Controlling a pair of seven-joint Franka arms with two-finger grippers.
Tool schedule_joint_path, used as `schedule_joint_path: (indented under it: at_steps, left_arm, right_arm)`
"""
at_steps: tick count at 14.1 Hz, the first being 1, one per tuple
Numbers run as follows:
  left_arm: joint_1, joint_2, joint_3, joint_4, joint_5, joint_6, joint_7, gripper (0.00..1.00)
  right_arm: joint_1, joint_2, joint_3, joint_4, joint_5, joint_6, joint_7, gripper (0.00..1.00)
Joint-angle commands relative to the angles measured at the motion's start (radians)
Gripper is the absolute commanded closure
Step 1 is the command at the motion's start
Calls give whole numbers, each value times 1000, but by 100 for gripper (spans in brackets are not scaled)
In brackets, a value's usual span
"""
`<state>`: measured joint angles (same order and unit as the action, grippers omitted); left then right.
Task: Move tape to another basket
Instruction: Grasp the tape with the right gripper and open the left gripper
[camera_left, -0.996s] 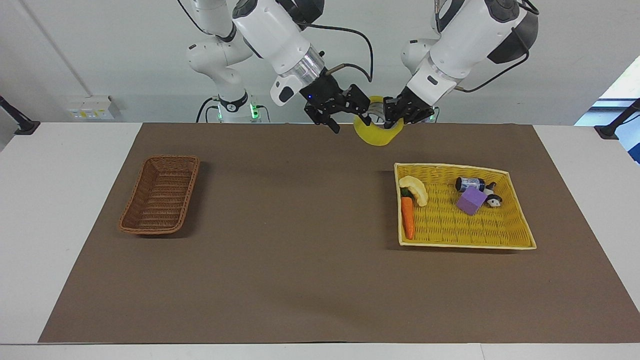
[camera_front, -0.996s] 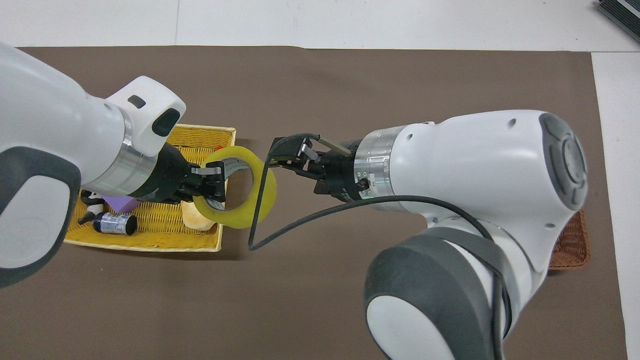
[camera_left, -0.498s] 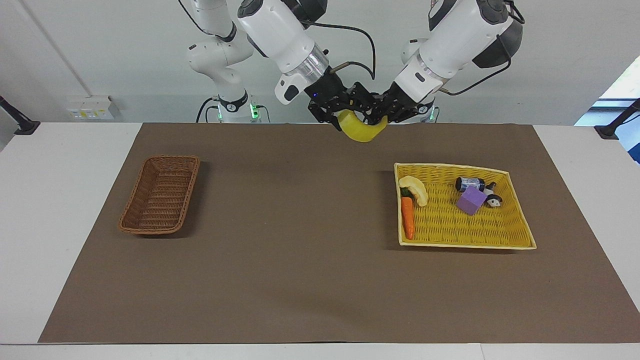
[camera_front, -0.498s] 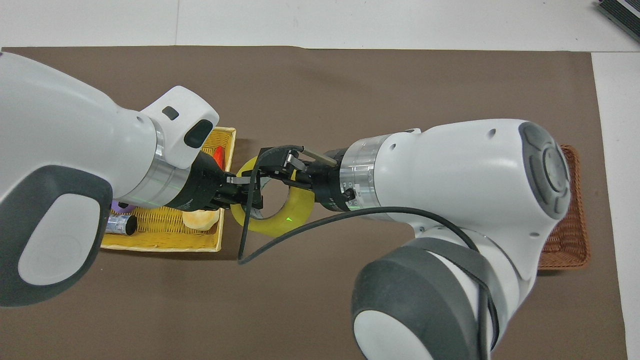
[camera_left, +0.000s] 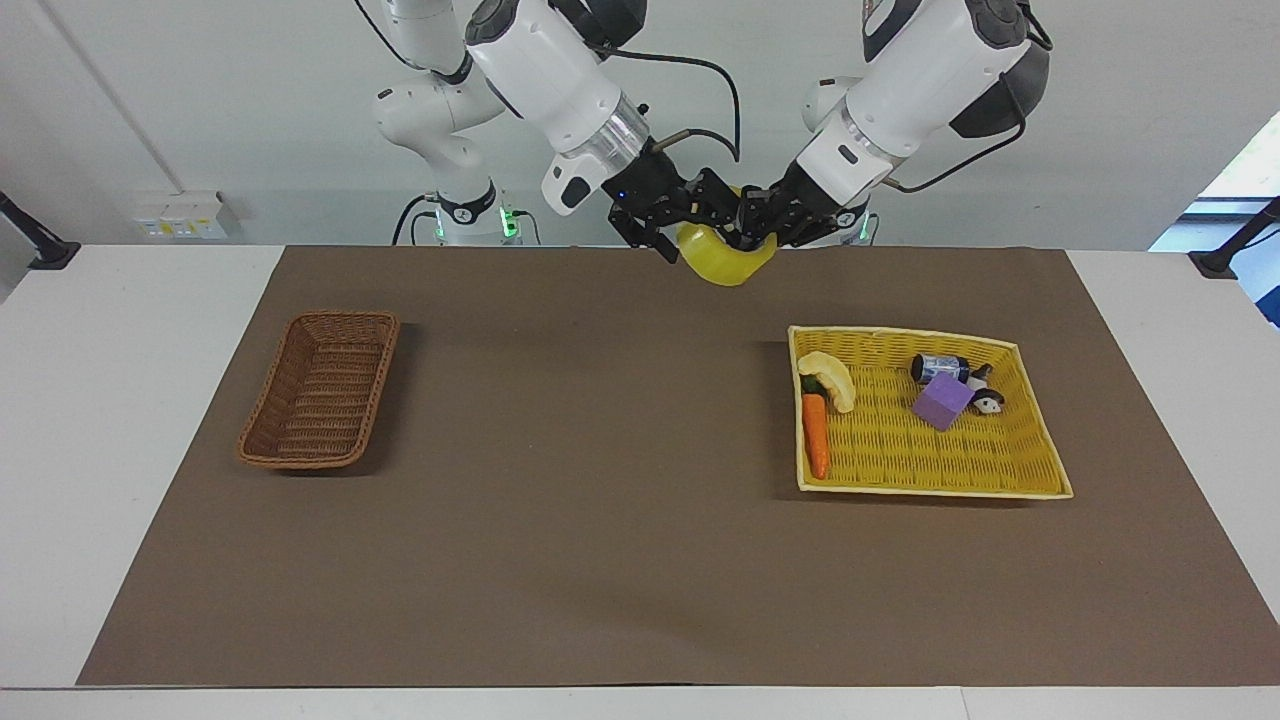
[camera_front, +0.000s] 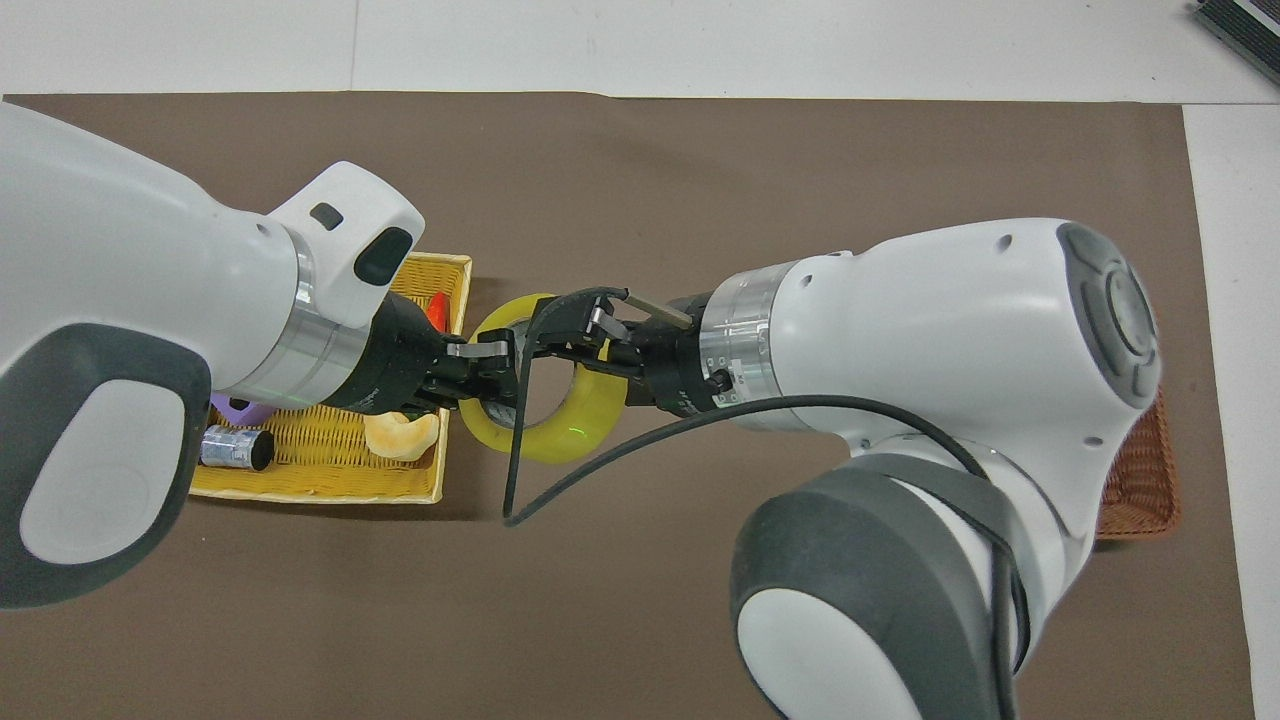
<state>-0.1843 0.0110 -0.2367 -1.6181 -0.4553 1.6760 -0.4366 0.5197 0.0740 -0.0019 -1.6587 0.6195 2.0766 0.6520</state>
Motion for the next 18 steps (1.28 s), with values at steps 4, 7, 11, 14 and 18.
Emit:
schedule_joint_path:
  at_steps: [4,7,11,14,18]
  left_arm:
    - [3,-29,7,-28,-34,30,18,100]
    - [3,-29,7,-28,-34,30,18,100]
    - [3,-34,14,-22,-32,28,16,0]
    - [16,-37,23,-11,-32,24,9,0]
    - [75,-40,27,13,-28,8,9,0]
  right_arm:
    - [-10,-11,3,-10,36,-23,-12,67]
    - [-10,-10,3,-4,37,-27,31,100]
    - [-13,-3,3,-1,36,-29,31,100]
    - [-12,-3,2,0,36,-27,32,100]
    - [-45,-2,-3,-3,20,-42,28,100]
